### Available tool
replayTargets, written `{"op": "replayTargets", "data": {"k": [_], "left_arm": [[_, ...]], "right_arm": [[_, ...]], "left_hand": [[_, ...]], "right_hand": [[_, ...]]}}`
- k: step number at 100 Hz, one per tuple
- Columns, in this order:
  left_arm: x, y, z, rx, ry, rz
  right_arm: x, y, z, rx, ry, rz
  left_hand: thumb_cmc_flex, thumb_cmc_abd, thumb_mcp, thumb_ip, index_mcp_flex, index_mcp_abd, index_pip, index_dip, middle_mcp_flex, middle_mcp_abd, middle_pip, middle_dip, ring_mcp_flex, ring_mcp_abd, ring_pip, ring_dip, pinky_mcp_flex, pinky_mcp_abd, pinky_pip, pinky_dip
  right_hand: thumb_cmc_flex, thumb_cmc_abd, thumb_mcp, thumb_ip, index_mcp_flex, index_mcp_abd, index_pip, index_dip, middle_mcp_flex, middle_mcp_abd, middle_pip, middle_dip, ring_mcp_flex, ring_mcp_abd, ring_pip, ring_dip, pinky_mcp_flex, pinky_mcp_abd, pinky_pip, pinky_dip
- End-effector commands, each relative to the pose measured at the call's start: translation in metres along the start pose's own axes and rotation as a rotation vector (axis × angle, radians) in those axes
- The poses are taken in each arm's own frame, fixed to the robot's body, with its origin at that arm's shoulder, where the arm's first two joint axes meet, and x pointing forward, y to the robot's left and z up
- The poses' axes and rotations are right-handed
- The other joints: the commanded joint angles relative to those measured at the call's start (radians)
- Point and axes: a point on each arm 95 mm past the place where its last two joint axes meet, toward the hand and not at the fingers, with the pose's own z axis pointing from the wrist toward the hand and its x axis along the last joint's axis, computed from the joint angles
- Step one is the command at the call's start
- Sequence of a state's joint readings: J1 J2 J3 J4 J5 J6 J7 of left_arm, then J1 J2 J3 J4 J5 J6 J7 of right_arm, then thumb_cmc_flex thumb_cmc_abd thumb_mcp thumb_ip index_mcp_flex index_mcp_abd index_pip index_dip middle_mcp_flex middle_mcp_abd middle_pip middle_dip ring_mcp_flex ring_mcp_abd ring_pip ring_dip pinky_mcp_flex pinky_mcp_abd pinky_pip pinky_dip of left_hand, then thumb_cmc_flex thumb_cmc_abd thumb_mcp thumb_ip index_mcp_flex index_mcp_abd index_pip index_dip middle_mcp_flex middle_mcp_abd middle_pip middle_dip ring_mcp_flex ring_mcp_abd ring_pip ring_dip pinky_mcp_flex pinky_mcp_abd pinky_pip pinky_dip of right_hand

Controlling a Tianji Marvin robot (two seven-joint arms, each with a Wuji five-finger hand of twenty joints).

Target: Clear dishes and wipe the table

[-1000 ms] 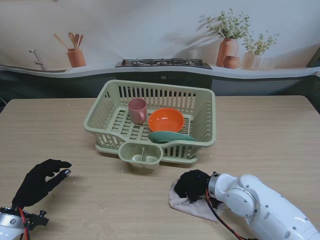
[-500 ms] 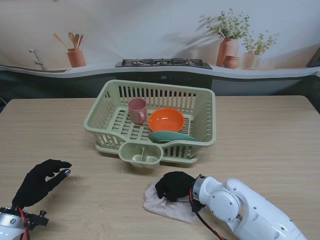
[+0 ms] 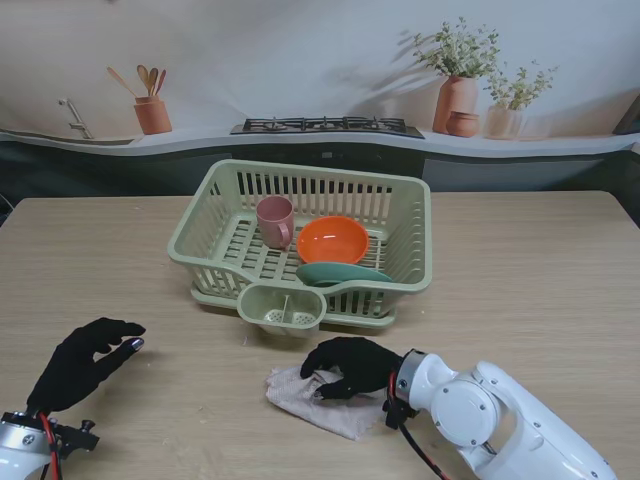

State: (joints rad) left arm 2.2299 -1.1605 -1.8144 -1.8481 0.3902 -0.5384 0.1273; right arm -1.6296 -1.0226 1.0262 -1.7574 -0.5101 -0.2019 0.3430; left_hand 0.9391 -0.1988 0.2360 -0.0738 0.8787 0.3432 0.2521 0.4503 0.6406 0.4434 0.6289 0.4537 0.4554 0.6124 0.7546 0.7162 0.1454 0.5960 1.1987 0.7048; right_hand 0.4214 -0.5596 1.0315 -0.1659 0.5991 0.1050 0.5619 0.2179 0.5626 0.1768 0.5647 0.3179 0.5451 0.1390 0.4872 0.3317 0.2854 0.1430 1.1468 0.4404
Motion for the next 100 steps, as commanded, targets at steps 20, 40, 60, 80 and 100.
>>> {"op": "replayTargets", "data": {"k": [20, 40, 60, 80, 100], "left_arm": [[0.002, 0.001, 0.001, -0.012, 0.002, -0.002], [0.001, 0.001, 0.001, -0.016, 0.005, -0.002], [0.001, 0.001, 0.001, -0.018, 0.010, -0.001], [0.001, 0.001, 0.001, -0.019, 0.013, 0.006], [0.001, 0.001, 0.002, -0.026, 0.013, 0.011]], "right_arm": [[0.007, -0.001, -0.009, 0.008, 0.045, 0.011], [0.008, 0.002, -0.016, -0.030, 0.063, 0.007], [0.001, 0.006, -0.030, -0.062, 0.048, -0.004], [-0.016, 0.009, -0.049, -0.093, 0.000, -0.025], [-0.035, 0.010, -0.067, -0.108, -0.058, -0.051]], "left_hand": [[0.001, 0.044, -0.028, 0.028, 0.038, -0.018, -0.010, 0.009, 0.004, 0.008, -0.008, -0.018, 0.010, 0.013, -0.002, 0.005, -0.012, -0.007, 0.018, 0.003], [0.001, 0.044, -0.028, 0.028, 0.038, -0.019, -0.010, 0.009, 0.004, 0.009, -0.009, -0.019, 0.010, 0.015, -0.001, 0.005, -0.011, -0.005, 0.018, 0.003], [0.004, 0.042, -0.026, 0.028, 0.038, -0.019, -0.010, 0.010, 0.004, 0.008, -0.008, -0.018, 0.011, 0.013, -0.001, 0.005, -0.011, -0.005, 0.018, 0.003], [0.005, 0.041, -0.024, 0.028, 0.038, -0.020, -0.010, 0.010, 0.005, 0.006, -0.009, -0.019, 0.011, 0.010, -0.002, 0.005, -0.011, -0.005, 0.018, 0.003], [0.005, 0.040, -0.022, 0.028, 0.039, -0.022, -0.009, 0.011, 0.005, 0.006, -0.009, -0.019, 0.011, 0.011, -0.002, 0.004, -0.011, -0.005, 0.018, 0.003]], "right_hand": [[-0.071, 0.020, -0.078, 0.013, -0.076, -0.070, -0.020, -0.006, -0.046, -0.040, -0.062, -0.034, -0.070, -0.033, -0.065, -0.035, -0.070, 0.018, -0.059, 0.033], [-0.046, -0.003, -0.068, 0.018, -0.027, -0.021, 0.035, 0.036, 0.014, -0.047, 0.045, 0.014, -0.001, -0.036, 0.055, 0.023, -0.034, 0.005, -0.041, 0.072], [-0.036, -0.018, -0.056, 0.017, 0.005, 0.008, 0.142, 0.104, 0.048, -0.016, 0.188, 0.067, 0.019, 0.016, 0.271, 0.124, 0.016, -0.026, 0.086, 0.122], [-0.021, -0.024, -0.047, 0.019, 0.029, -0.002, 0.322, 0.197, 0.098, -0.011, 0.361, 0.144, 0.061, 0.033, 0.479, 0.215, 0.063, -0.027, 0.228, 0.195], [-0.009, -0.026, -0.047, 0.021, 0.024, -0.021, 0.493, 0.283, 0.129, -0.013, 0.528, 0.241, 0.108, 0.006, 0.655, 0.290, 0.097, -0.045, 0.349, 0.285]]}}
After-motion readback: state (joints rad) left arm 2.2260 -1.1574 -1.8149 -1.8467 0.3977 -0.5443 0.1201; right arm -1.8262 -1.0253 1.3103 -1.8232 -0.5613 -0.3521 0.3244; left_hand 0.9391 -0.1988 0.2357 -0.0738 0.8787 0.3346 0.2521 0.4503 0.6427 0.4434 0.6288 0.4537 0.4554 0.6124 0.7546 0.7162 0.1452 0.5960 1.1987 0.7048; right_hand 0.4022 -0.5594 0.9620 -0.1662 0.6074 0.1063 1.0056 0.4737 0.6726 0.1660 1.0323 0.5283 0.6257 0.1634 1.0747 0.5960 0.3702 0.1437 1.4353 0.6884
